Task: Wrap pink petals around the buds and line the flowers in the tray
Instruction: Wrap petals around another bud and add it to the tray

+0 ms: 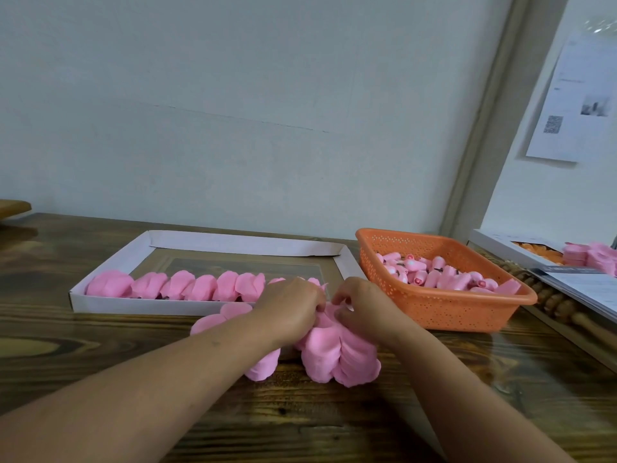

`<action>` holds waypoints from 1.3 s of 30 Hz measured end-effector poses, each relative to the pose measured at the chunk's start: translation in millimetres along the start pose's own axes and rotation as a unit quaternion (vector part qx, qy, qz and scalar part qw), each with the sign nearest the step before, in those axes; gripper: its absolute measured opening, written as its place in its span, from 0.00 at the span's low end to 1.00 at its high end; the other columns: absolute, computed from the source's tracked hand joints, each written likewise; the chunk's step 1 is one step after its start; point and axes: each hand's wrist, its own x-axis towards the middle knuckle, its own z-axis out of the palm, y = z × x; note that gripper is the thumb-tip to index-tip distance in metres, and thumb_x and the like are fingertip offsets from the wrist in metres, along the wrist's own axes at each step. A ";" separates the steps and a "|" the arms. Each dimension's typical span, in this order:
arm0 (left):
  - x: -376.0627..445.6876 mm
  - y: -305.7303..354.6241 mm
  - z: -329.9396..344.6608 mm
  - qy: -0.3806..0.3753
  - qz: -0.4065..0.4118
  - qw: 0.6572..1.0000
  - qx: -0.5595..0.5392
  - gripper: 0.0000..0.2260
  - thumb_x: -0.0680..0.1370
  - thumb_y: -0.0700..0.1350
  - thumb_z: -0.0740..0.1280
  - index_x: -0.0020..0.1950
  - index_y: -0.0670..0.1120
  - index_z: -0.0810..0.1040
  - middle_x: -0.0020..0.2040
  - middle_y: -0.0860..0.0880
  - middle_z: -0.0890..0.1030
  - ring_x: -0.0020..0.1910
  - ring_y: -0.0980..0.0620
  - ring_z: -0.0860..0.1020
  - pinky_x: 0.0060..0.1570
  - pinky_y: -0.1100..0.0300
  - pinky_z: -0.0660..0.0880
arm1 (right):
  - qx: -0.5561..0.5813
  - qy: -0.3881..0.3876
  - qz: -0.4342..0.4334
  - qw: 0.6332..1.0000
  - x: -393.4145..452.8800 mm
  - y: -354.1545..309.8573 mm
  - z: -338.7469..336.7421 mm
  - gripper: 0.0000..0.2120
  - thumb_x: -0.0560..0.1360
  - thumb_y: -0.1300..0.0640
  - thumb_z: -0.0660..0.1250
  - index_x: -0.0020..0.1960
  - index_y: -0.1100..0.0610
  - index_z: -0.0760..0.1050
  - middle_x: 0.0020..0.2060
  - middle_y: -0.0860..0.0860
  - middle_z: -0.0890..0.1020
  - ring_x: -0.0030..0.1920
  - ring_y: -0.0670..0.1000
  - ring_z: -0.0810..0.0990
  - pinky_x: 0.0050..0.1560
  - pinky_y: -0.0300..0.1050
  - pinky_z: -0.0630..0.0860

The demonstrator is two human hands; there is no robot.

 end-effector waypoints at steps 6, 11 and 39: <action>-1.5 1.0 0.1 -0.008 -0.009 1.000 0.002 0.10 0.78 0.40 0.63 0.54 0.48 0.82 0.50 0.47 0.78 0.52 0.46 0.73 0.42 0.58 0.60 | -0.014 -0.012 0.021 1.000 3.0 -1.9 3.1 0.07 0.74 0.62 0.64 0.38 0.61 0.78 0.42 0.56 0.79 0.41 0.53 0.77 0.43 0.50 0.77; -2.5 1.9 -1.2 -0.011 -0.007 1.000 0.010 0.11 0.79 0.41 0.62 0.57 0.49 0.81 0.48 0.49 0.75 0.53 0.47 0.72 0.42 0.57 0.59 | 0.020 -0.018 0.018 0.999 4.4 3.2 3.8 0.12 0.74 0.59 0.65 0.57 0.56 0.77 0.39 0.46 0.74 0.38 0.47 0.73 0.37 0.40 0.69; -3.7 1.8 1.0 -0.002 -0.014 1.000 0.018 0.09 0.79 0.44 0.61 0.54 0.48 0.79 0.39 0.52 0.68 0.48 0.48 0.69 0.35 0.57 0.55 | -0.010 0.015 -0.015 1.000 0.1 -5.5 -0.3 0.06 0.70 0.63 0.66 0.38 0.54 0.73 0.40 0.50 0.76 0.41 0.53 0.75 0.44 0.50 0.76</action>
